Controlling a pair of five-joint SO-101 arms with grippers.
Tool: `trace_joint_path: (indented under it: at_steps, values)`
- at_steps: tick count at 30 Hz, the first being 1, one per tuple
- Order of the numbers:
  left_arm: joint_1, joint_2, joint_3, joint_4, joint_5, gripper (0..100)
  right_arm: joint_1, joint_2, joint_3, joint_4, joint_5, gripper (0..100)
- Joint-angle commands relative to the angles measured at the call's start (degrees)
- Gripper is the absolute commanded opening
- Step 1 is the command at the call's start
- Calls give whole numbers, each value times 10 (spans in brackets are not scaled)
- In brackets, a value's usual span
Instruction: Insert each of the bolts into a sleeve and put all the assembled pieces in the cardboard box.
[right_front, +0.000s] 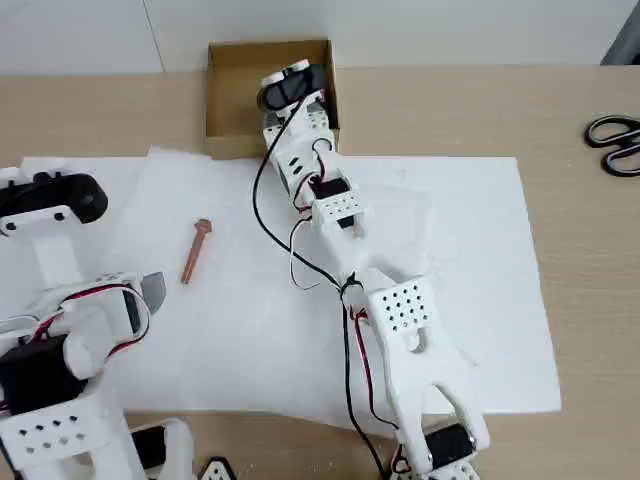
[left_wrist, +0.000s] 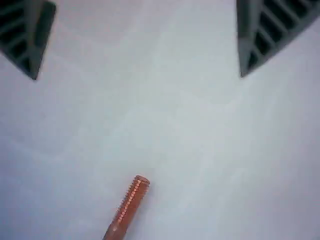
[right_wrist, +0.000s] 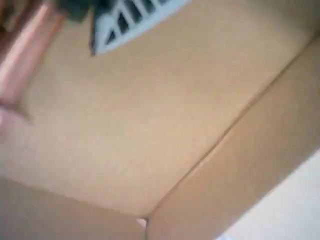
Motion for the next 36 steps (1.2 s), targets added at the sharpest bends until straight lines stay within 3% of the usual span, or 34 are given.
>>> trace_joint_path:
  at_steps: [1, 7, 14, 20, 28, 36]
  values:
    - [-3, -7, -21, 2, -3, 243, 9, -15, -28, 6, 7, 235]
    - [-2, -7, -21, 2, -3, 243, 15, -51, -39, 12, 7, 201]
    - [-2, -7, -20, 2, -3, 243, 55, -160, -39, 129, 5, 158]
    - [-1, -7, -19, 1, -2, 243, 101, -291, -39, 378, 4, 158]
    - [-2, -7, -19, 0, 0, 243, 104, -410, -39, 713, 6, 159]
    - [-2, -7, -19, 0, 0, 243, 105, -425, -37, 917, 7, 159]
